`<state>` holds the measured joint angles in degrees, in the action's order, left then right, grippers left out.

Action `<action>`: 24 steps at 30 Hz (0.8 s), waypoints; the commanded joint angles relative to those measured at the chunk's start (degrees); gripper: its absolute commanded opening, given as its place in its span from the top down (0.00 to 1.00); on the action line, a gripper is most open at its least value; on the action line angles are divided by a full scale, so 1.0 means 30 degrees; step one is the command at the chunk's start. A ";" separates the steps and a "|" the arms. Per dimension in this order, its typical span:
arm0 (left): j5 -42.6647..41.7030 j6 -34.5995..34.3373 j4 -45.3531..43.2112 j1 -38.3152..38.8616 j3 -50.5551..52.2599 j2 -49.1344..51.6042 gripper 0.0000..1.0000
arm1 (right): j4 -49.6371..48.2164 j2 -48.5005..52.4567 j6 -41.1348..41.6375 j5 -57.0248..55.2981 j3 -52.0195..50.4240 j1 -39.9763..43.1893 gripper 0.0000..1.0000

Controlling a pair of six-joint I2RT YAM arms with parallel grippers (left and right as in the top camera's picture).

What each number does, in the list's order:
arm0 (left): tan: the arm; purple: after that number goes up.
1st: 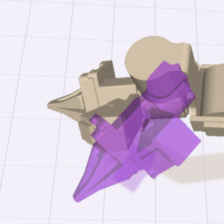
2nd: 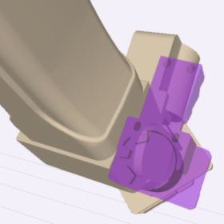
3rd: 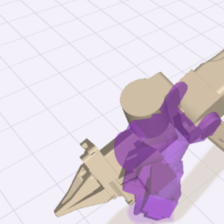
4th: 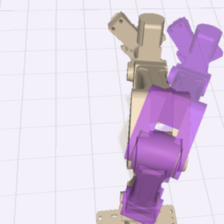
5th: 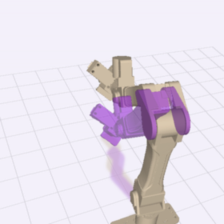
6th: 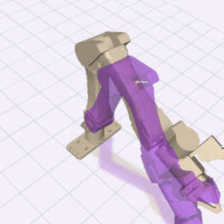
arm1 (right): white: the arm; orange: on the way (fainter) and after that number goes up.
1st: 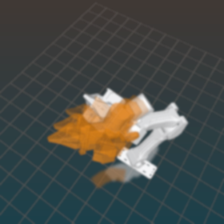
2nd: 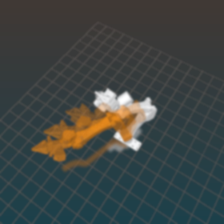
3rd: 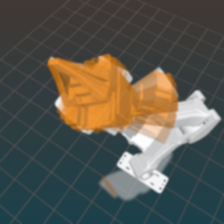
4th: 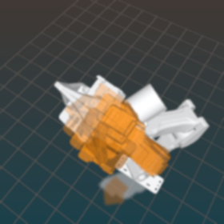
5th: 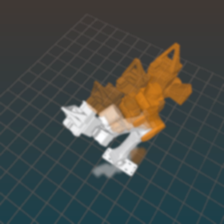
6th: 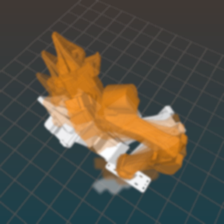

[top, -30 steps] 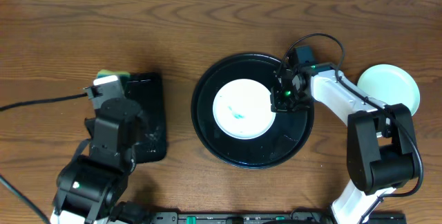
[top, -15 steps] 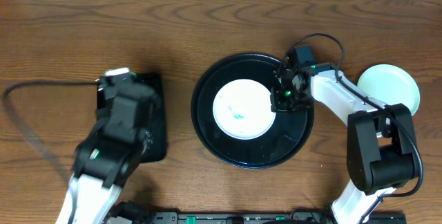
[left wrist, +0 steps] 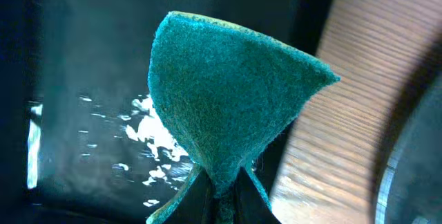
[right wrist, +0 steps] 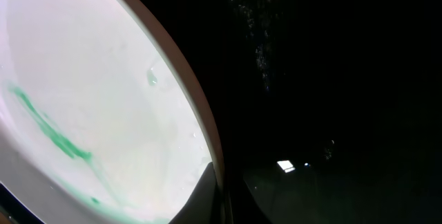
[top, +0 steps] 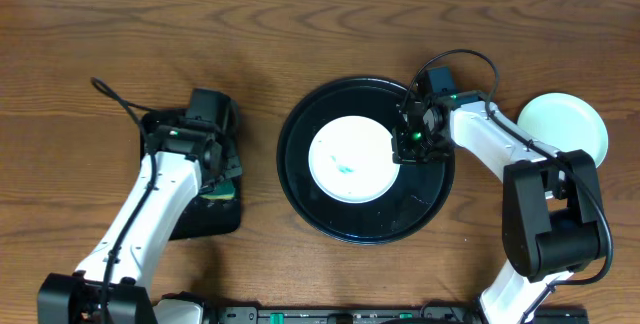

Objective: Clean dirty plates on tray and stack at the side
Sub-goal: 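Grasp the sponge with the left gripper and lift it, then scrub the last plate with the sponge while the right gripper holds it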

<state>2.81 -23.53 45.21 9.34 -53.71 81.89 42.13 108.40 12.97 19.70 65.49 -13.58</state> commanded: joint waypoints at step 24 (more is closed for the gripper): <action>-0.2514 -0.2637 -0.4160 0.8094 -0.3075 0.2681 0.93 | -0.1668 0.0160 0.0627 0.1370 -0.0685 -0.2178 0.99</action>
<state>-4.82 -28.86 33.93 33.06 -61.21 87.96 37.85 108.40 13.32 22.28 64.29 -18.06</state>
